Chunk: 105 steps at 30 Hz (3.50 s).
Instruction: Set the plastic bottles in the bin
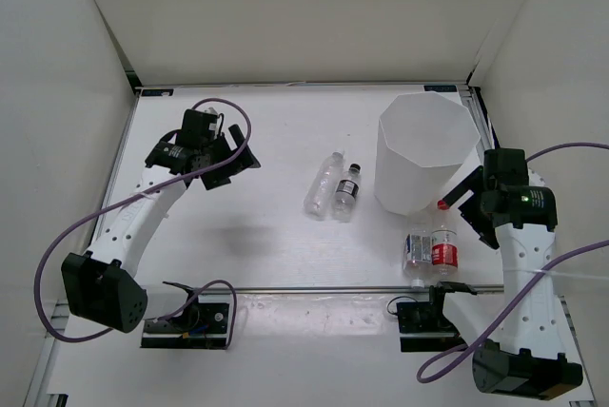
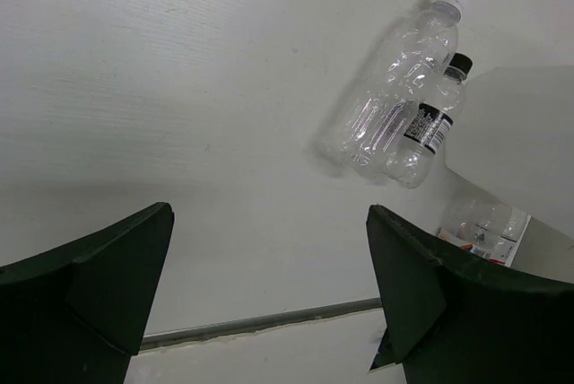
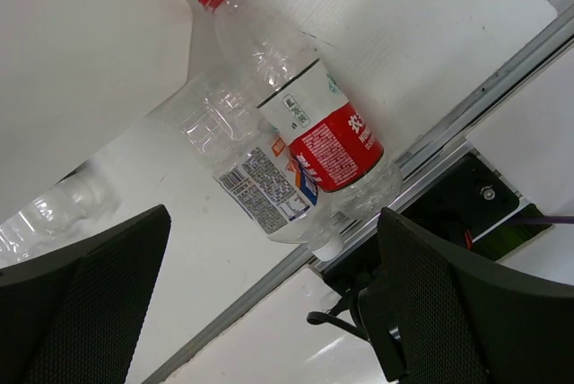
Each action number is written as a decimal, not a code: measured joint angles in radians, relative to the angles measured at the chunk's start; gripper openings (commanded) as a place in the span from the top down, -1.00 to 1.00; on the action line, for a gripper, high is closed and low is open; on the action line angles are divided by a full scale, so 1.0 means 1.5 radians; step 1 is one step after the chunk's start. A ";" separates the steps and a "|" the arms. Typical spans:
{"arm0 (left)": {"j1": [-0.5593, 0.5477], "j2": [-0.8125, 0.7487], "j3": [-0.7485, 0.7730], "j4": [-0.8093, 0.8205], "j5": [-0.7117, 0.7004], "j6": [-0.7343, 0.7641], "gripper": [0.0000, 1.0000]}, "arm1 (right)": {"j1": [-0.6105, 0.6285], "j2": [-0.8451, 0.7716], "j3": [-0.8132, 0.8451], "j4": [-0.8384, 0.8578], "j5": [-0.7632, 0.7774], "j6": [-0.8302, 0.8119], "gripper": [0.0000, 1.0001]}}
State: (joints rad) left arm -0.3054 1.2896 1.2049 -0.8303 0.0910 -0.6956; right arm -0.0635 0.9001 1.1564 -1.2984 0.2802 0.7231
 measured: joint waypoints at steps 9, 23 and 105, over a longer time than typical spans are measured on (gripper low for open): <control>0.000 -0.007 -0.011 -0.001 -0.001 0.005 -1.00 | -0.008 0.017 -0.072 0.029 0.016 0.003 -1.00; 0.000 -0.008 -0.026 -0.005 -0.005 0.007 -1.00 | -0.107 0.304 -0.144 0.176 -0.005 -0.033 -1.00; -0.008 -0.006 -0.075 -0.022 -0.013 0.010 -1.00 | 0.251 0.039 -0.238 0.178 -0.025 0.215 -0.98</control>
State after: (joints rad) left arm -0.3176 1.2812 1.0927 -0.8631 0.0719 -0.6804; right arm 0.3134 0.9592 0.7990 -1.0309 0.2428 1.0462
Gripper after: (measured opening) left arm 1.000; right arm 0.988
